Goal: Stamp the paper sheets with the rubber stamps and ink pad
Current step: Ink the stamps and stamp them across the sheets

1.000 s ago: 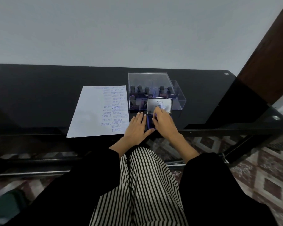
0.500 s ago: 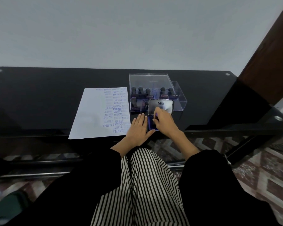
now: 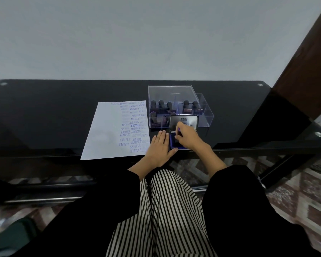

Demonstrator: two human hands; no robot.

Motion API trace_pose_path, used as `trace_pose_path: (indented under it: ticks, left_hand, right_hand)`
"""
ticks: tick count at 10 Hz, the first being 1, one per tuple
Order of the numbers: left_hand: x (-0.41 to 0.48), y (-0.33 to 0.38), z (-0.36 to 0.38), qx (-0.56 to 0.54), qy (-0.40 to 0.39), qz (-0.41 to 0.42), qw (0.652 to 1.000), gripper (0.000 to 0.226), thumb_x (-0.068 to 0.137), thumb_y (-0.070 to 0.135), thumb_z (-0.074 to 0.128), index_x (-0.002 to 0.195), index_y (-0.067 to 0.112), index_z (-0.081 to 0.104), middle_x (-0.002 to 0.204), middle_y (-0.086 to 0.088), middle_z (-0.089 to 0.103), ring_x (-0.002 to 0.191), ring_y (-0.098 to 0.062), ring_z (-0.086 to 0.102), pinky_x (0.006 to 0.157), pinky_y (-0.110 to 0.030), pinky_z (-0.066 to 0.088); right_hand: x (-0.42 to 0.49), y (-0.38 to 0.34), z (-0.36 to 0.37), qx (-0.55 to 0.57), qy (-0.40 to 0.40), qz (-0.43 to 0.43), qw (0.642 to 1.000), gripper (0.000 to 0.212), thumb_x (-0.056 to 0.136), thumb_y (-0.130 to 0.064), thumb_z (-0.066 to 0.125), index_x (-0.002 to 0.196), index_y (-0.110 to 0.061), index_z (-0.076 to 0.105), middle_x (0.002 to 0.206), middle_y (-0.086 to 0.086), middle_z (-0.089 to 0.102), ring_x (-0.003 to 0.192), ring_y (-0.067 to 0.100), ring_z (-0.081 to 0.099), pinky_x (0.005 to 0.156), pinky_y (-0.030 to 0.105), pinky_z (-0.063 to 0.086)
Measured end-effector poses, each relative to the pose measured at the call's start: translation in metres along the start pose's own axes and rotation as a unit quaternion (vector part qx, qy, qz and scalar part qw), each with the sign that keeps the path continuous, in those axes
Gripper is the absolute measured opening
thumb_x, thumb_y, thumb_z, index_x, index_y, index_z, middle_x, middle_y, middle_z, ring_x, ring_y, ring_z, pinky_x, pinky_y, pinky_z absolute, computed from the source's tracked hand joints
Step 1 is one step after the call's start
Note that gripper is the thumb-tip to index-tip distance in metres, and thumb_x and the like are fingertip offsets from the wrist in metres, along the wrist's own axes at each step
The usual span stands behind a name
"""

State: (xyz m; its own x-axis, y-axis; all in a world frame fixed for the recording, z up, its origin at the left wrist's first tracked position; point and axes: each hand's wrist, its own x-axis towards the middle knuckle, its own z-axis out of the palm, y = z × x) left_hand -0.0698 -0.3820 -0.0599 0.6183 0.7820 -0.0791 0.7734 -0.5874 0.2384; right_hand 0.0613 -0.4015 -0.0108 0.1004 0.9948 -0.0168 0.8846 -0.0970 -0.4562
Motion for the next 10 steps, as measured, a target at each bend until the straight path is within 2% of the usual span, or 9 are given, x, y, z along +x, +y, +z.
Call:
trace_pose_path:
  ticks: [1, 4, 8, 10]
  left_hand:
    - [-0.001, 0.000, 0.000, -0.001, 0.005, 0.001, 1.000, 0.072, 0.098, 0.047, 0.027, 0.148, 0.002, 0.002, 0.157, -0.015, -0.002, 0.146, -0.024, -0.005, 0.118, -0.035, -0.002]
    - [0.000, 0.000, 0.002, 0.005, 0.003, -0.002, 1.000, 0.074, 0.097, 0.049, 0.027, 0.148, 0.002, 0.000, 0.157, -0.015, -0.004, 0.146, -0.024, -0.006, 0.118, -0.035, -0.003]
    - [-0.001, 0.000, 0.000, 0.004, 0.002, -0.002, 1.000, 0.073, 0.098, 0.049, 0.026, 0.148, 0.001, 0.002, 0.157, -0.015, -0.002, 0.146, -0.024, -0.005, 0.118, -0.035, -0.002]
    - [0.000, 0.000, 0.001, 0.009, 0.004, -0.001, 1.000, 0.074, 0.097, 0.049, 0.026, 0.148, 0.001, 0.001, 0.157, -0.015, -0.003, 0.146, -0.025, -0.006, 0.118, -0.035, -0.003]
  right_hand:
    - [0.000, 0.000, 0.000, 0.005, 0.004, 0.000, 1.000, 0.011, 0.090, -0.004, 0.054, 0.090, -0.009, 0.043, 0.102, 0.019, 0.058, 0.095, 0.033, 0.054, 0.075, 0.037, 0.041]
    - [-0.018, 0.002, 0.016, -0.011, 0.083, -0.027, 0.996, 0.018, 0.089, -0.004, 0.054, 0.088, -0.014, 0.039, 0.102, 0.010, 0.052, 0.093, 0.025, 0.050, 0.072, 0.029, 0.034]
    - [-0.001, 0.001, 0.005, 0.000, 0.018, -0.007, 1.000, 0.018, 0.089, -0.004, 0.055, 0.086, -0.012, 0.039, 0.101, 0.015, 0.056, 0.094, 0.029, 0.052, 0.070, 0.030, 0.032]
    - [-0.009, 0.001, 0.010, -0.010, 0.053, -0.023, 0.998, 0.019, 0.089, -0.004, 0.055, 0.086, -0.012, 0.038, 0.099, 0.009, 0.052, 0.083, 0.018, 0.043, 0.068, 0.028, 0.031]
